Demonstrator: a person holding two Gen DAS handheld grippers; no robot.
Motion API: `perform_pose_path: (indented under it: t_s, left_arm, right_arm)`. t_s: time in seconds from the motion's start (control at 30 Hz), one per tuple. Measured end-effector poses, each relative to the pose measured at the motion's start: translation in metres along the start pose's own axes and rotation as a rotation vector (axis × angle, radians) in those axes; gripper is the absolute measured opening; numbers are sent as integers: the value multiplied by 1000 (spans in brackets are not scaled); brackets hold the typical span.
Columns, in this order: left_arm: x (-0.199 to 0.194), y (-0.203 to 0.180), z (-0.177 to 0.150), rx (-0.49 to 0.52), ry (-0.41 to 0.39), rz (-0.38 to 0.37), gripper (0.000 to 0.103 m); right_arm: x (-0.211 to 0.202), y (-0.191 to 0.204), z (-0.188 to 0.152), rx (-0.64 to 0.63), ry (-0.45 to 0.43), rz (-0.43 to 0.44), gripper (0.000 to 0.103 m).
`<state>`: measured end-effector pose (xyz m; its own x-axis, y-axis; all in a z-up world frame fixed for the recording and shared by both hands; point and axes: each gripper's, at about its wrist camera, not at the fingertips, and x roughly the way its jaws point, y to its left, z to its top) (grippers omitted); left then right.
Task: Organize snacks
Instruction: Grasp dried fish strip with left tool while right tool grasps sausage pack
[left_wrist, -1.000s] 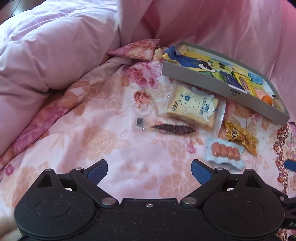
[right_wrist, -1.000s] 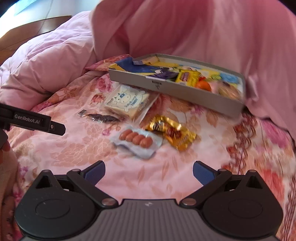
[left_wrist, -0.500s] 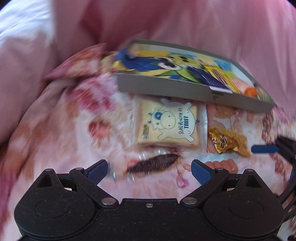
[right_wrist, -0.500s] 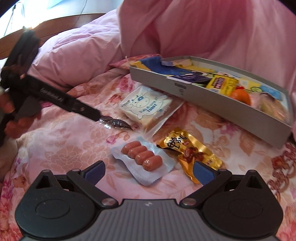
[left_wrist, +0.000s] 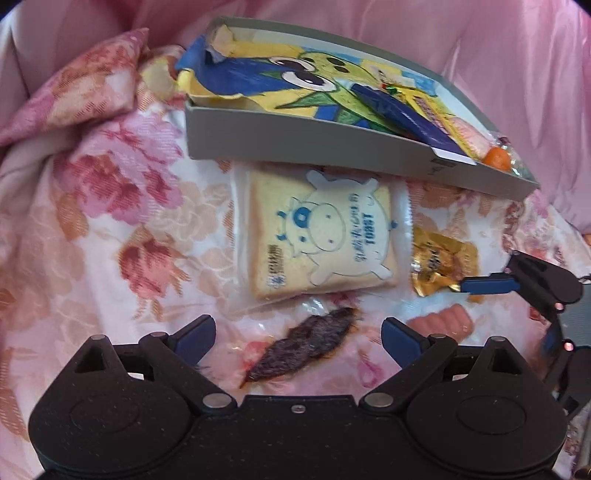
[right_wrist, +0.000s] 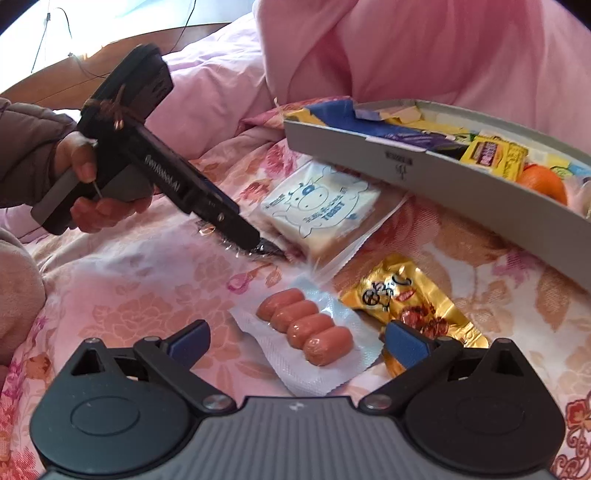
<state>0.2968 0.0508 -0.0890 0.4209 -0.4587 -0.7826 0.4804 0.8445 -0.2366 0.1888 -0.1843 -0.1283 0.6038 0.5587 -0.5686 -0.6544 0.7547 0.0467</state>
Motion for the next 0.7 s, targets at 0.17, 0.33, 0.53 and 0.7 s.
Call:
perform_pose_path:
  t_s: [0.17,0.33,0.53,0.7]
  left_arm:
    - [-4,-15,-6,41,45,-65,96]
    - [-12,-31,-13,67,105,-119,96]
    - [-9,-41,-11,200,112,-5,93]
    - [10,-41,-7,288,151,30,93]
  right_arm:
    - [-3,1,1,-1,24,36,102]
    - [-12,8,2,-52,106,107,102]
    - [-20,12,5,-19,67,68,101]
    - [-4,10,3,7,58,-1,100]
